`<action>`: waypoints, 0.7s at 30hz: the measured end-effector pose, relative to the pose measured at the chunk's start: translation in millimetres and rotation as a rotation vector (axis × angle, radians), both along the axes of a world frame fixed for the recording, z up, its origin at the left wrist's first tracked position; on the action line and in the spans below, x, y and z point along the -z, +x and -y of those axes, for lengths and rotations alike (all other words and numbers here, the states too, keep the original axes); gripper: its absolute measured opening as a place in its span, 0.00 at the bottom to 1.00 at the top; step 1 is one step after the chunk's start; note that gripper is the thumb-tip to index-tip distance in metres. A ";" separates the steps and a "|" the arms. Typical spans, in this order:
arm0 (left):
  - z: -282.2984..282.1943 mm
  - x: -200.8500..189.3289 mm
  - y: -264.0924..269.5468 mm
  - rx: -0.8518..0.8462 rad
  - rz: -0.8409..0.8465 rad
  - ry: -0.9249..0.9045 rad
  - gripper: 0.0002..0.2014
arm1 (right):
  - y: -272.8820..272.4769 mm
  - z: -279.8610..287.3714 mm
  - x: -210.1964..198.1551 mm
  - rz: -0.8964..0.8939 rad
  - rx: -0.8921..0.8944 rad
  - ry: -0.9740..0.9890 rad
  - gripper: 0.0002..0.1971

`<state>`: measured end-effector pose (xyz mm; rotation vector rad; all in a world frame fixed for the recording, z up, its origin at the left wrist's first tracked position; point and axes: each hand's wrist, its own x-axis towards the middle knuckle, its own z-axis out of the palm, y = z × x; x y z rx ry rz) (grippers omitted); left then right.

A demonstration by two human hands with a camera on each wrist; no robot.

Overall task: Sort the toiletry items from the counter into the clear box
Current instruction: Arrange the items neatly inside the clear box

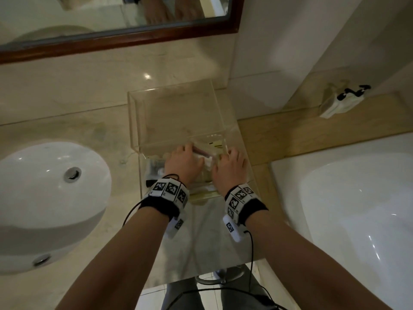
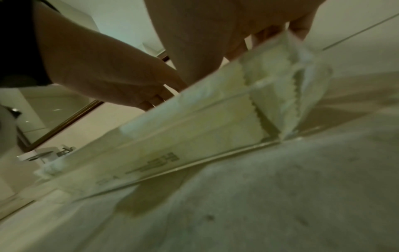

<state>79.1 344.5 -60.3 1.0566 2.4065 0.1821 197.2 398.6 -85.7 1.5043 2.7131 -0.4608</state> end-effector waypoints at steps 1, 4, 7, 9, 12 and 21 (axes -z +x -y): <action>0.6 0.2 0.0 0.008 0.010 0.011 0.28 | -0.5 -0.5 -0.3 0.018 -0.002 -0.008 0.22; 4.5 -1.1 -2.2 -0.013 0.047 0.057 0.26 | -1.1 -3.4 -1.0 0.032 0.007 -0.034 0.25; 9.0 -4.9 -5.9 -0.098 -0.017 0.044 0.24 | -3.3 -5.7 -2.0 -0.069 0.026 -0.046 0.26; 12.2 -4.9 -6.5 -0.135 -0.068 -0.001 0.23 | -5.4 -4.0 -1.1 -0.120 -0.007 -0.028 0.24; 14.0 -1.9 -3.5 -0.115 -0.059 -0.040 0.21 | -5.6 -2.8 2.0 -0.113 0.011 -0.049 0.23; 11.5 -4.1 -2.0 -0.106 0.058 -0.018 0.24 | 0.3 -7.7 5.1 -0.317 0.089 -0.144 0.16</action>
